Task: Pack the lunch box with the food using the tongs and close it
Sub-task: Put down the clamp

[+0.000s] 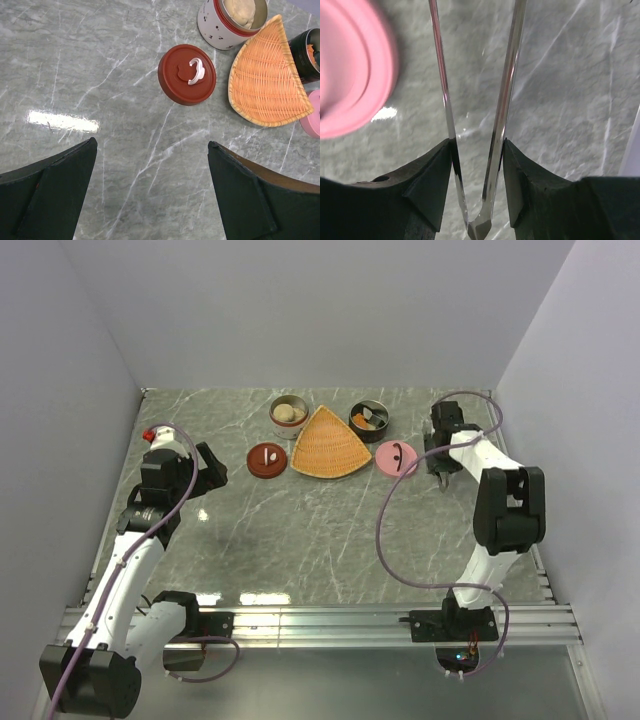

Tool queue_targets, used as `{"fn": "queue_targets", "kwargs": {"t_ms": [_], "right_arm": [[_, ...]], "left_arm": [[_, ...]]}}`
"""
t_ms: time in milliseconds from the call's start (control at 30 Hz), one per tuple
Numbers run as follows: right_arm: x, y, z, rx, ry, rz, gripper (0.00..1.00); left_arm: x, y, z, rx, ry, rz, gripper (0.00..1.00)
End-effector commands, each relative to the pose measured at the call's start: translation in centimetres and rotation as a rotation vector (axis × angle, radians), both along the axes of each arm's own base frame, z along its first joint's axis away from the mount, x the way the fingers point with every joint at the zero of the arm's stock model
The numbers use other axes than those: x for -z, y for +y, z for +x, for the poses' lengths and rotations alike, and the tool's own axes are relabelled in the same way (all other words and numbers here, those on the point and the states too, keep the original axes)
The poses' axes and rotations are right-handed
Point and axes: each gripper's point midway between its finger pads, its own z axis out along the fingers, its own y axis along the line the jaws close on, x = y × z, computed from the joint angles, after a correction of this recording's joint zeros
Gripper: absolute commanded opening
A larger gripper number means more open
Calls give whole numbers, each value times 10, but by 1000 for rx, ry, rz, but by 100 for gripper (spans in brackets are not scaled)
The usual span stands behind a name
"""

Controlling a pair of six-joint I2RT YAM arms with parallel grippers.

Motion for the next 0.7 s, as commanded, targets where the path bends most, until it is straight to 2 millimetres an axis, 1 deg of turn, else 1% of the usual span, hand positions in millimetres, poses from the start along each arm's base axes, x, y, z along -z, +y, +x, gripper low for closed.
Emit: {"fn": "queue_targets", "kwargs": {"t_ms": [0, 33, 67, 100, 133, 167, 200, 267, 300, 367, 400, 433, 567, 667], "right_arm": [[-14, -8, 25, 27, -41, 0, 51], [-14, -9, 28, 27, -38, -4, 52], [-7, -10, 31, 28, -21, -8, 52], [-11, -11, 38, 31, -28, -9, 52], [-10, -12, 41, 35, -26, -11, 52], [-4, -14, 44, 43, -10, -12, 53], [-8, -15, 50, 46, -18, -15, 53], [-4, -17, 55, 59, -9, -18, 55], [-7, -16, 59, 59, -15, -15, 55], [-4, -16, 63, 62, -9, -11, 57], [-5, -15, 65, 61, -10, -2, 57], [-4, -25, 64, 86, -6, 0, 58], [2, -28, 61, 98, 6, 14, 59], [6, -31, 55, 117, 18, 22, 63]], "left_arm": [[-6, 0, 5, 7, -22, 11, 99], [-6, 0, 6, 6, -22, 10, 99], [-5, 0, 6, 6, -19, 12, 99], [-6, 0, 7, 4, -19, 12, 99], [-4, 0, 7, 3, -15, 14, 99], [-6, 1, 8, 2, -18, 15, 99], [-4, 1, 7, 0, -10, 16, 99], [-4, 2, 8, -3, -11, 20, 100], [-4, 2, 8, -6, -11, 21, 99], [-3, 3, 8, -8, -8, 24, 100], [-3, 3, 8, -9, -9, 21, 99], [-3, 3, 8, -9, -8, 21, 99], [-3, 3, 10, -11, -11, 20, 99], [-2, 2, 11, -8, -8, 20, 99]]}}
